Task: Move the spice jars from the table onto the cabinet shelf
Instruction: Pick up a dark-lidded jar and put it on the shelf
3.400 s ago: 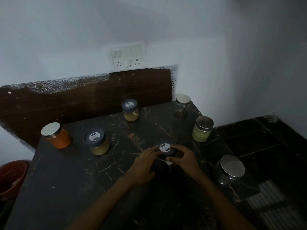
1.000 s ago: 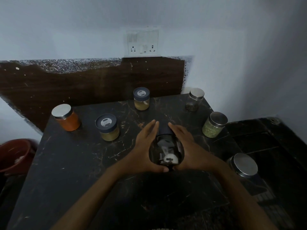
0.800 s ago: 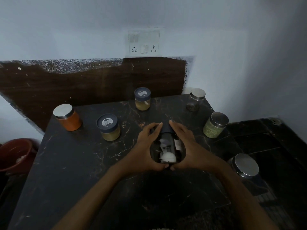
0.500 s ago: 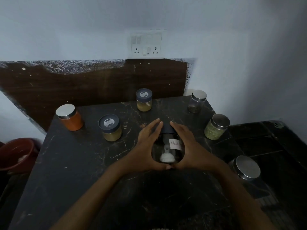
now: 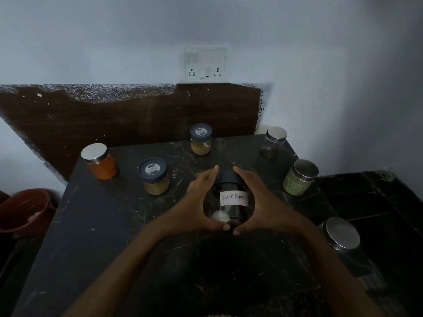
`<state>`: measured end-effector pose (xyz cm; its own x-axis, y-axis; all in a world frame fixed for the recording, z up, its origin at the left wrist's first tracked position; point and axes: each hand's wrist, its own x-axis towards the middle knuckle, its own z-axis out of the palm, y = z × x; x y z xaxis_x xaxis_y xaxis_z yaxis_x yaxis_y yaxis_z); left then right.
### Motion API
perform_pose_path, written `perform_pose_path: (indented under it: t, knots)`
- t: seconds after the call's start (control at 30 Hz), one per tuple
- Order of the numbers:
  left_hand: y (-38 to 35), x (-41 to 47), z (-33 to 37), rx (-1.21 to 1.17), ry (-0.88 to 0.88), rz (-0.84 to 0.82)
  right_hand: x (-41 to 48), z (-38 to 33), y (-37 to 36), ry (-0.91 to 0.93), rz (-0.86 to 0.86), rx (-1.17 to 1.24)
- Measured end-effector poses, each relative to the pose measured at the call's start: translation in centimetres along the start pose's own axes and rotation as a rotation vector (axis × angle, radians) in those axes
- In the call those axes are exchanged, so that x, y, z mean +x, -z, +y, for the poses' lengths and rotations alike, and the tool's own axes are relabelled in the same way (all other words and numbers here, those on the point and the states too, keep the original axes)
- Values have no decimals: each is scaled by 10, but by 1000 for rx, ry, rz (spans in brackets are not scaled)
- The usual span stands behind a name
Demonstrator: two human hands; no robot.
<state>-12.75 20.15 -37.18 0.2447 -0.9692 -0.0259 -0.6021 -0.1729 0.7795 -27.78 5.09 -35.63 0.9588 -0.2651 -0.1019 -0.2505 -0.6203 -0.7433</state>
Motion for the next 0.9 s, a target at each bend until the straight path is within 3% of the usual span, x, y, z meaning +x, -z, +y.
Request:
perform_pose_path:
  t: [0.27, 0.53, 0.9]
  knots:
    - [15, -3, -5, -21, -19, 62, 5, -6, 18, -1, -50, 32]
    - [57, 5, 23, 88, -111, 204, 25, -39, 51, 127, 90, -119]
    - [197, 38, 110, 424, -399, 511, 74, -157, 160, 440, 356, -307]
